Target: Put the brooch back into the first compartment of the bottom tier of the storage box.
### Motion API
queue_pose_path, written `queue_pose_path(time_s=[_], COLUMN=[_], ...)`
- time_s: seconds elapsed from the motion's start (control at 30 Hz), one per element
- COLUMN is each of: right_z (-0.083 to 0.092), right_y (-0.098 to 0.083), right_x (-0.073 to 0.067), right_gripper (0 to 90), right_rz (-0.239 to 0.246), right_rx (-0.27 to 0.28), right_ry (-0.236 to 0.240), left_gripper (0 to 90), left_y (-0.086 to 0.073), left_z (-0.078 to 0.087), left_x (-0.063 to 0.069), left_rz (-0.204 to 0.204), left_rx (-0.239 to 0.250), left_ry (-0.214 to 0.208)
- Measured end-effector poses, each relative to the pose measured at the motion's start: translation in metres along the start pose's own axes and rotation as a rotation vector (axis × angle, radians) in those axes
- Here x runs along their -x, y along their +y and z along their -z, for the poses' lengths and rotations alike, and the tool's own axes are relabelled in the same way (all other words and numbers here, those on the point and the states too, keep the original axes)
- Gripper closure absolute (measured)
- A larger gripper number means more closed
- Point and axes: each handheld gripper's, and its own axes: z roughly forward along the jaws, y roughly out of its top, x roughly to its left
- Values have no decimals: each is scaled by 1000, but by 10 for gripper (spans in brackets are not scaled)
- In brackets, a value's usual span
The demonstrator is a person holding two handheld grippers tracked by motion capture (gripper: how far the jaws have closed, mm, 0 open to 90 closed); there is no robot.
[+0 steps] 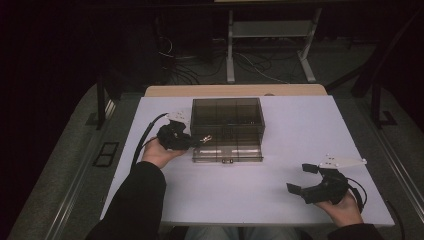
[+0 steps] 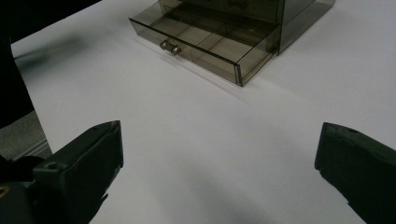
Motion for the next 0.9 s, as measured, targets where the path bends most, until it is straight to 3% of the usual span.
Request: queue_pose_path(time_s=[0.9], right_z=[-2], right_y=[0], right_x=[0], right_gripper=[6], right_rz=[12], right_rx=[-11], right_ry=[-2], left_gripper=[787], left_y=[-5], left_z=[-30], left_x=[-4], left_rz=[3], left_rx=[-58], left_ry=[-1])
